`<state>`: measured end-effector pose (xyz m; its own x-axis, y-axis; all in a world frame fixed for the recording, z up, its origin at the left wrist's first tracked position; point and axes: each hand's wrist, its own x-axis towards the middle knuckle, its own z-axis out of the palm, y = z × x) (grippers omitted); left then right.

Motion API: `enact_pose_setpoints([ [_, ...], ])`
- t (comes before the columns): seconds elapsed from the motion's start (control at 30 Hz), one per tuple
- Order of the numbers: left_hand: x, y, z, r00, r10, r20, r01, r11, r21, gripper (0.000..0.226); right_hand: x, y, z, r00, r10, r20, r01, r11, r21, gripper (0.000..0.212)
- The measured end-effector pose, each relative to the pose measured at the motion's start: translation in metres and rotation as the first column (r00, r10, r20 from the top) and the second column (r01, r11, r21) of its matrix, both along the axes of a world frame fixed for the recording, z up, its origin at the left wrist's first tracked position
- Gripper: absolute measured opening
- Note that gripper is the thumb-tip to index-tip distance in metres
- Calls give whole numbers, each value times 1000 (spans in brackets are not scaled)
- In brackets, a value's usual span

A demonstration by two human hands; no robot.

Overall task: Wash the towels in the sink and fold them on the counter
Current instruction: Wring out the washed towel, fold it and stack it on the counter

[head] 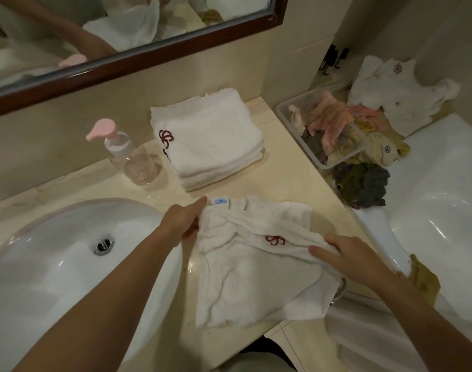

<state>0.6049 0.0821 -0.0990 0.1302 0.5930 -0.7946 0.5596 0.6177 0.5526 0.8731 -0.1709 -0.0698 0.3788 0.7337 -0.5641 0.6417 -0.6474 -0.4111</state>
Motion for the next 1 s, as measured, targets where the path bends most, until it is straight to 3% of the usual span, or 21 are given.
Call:
enact_pose_setpoints([
  [0.13,6,4,-4,995,-73,-62,72,997,-12,35,-1,-2,0,999,-19,-29,19,1000,5,106],
  [0.2,5,3,-5,995,-102,14,102,993,-56,22,0,-3,1,999,-26,-43,26,1000,3,105],
  [0.33,-1,-3,-4,978,-179,108,167,979,115,7,1,-5,2,998,-37,-47,38,999,27,103],
  [0.47,6,-1,-7,980,-170,108,146,969,199,6,2,-5,0,998,-34,-52,35,999,33,103],
  [0.57,19,4,-11,984,-177,21,164,944,285,22,3,-4,0,998,-28,-61,30,999,33,106],
  [0.63,25,6,-13,962,-242,-126,273,882,384,21,3,-5,0,998,-30,-61,31,999,28,110],
  [0.77,27,15,-17,821,-417,-390,548,766,336,12,4,-6,-1,997,-39,-61,41,998,45,105],
  [0.93,28,22,-12,716,-544,-437,695,608,383,5,4,-6,-4,997,-36,-71,40,998,58,77],
  [1.0,28,21,-14,737,-529,-421,675,594,437,4,6,-6,-5,997,-34,-73,38,998,55,84],
])
